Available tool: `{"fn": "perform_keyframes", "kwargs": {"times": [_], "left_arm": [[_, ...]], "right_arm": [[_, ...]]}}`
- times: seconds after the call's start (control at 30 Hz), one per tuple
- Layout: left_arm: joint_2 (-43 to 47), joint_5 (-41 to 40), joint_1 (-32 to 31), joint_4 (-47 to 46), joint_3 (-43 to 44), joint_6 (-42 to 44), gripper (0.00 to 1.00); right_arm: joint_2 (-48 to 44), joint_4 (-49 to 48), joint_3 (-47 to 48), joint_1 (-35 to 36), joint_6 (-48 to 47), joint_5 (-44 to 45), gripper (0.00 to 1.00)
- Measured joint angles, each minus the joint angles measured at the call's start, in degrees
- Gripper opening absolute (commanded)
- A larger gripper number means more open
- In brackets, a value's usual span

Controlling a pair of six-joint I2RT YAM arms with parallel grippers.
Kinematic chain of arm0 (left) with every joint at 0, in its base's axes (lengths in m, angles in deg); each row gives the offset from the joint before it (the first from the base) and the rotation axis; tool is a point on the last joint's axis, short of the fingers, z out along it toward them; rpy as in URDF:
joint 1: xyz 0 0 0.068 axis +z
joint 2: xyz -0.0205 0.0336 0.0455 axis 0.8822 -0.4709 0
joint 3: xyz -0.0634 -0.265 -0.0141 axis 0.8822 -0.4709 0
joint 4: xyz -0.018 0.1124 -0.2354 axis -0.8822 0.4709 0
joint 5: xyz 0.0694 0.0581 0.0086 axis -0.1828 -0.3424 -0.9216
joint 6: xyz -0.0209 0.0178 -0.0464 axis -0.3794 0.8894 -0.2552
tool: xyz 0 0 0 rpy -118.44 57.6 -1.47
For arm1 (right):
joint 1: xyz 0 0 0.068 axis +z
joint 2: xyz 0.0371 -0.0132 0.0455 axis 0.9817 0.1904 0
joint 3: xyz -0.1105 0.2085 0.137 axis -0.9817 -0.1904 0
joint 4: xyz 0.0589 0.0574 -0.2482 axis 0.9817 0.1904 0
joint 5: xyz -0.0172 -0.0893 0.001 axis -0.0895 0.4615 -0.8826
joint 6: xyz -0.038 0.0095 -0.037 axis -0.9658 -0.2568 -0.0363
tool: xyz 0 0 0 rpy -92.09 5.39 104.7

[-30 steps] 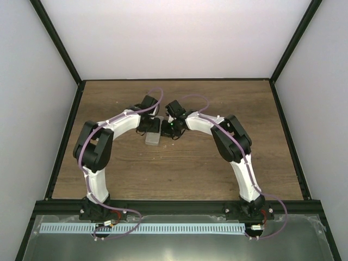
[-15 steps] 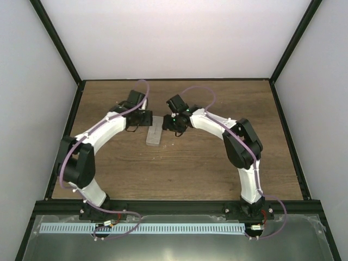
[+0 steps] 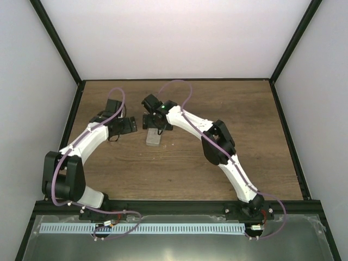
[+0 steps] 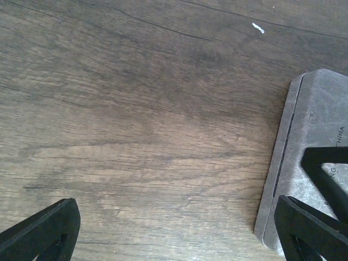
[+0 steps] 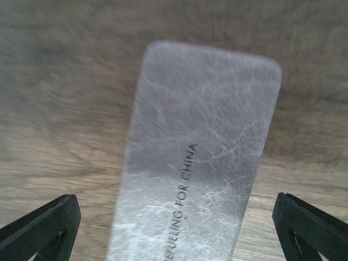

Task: Organize the sunglasses
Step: Close the sunglasses case at the center of the board, then move the sunglasses case at the center of the board.

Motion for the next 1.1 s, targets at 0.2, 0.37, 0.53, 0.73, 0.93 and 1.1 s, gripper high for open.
{"fn": "perform_keyframes", "kwargs": {"times": [0.2, 0.37, 0.53, 0.73, 0.93, 1.1], "left_arm": [[2.16, -0.26, 0.17, 0.04, -1.77, 0.11, 1.0], [2.16, -0.66, 0.2, 0.02, -3.13, 0.22, 1.0], [2.84, -0.87, 0.24, 0.04, -5.01, 0.24, 1.0], [2.97, -1.09, 0.24, 0.0, -5.55, 0.7, 1.0], [2.97, -0.59, 0.26, -0.66, -5.73, 1.2, 1.0], [2.97, 0.31, 0.26, -1.81, -5.75, 1.73, 1.0]], "right_arm": [[4.59, 2.25, 1.18, 0.26, 0.17, 0.22, 0.98], [4.66, 2.29, 1.07, 0.28, 0.22, 0.22, 0.79], [4.63, 2.03, 0.55, 0.26, -0.2, 0.68, 0.71], [3.06, 1.77, -1.88, 0.15, -1.05, 2.58, 0.68], [-8.55, 0.28, -19.45, -2.51, -2.38, 7.43, 0.66], [-21.84, -3.28, -35.21, -8.63, -6.14, 8.52, 0.67]]}}
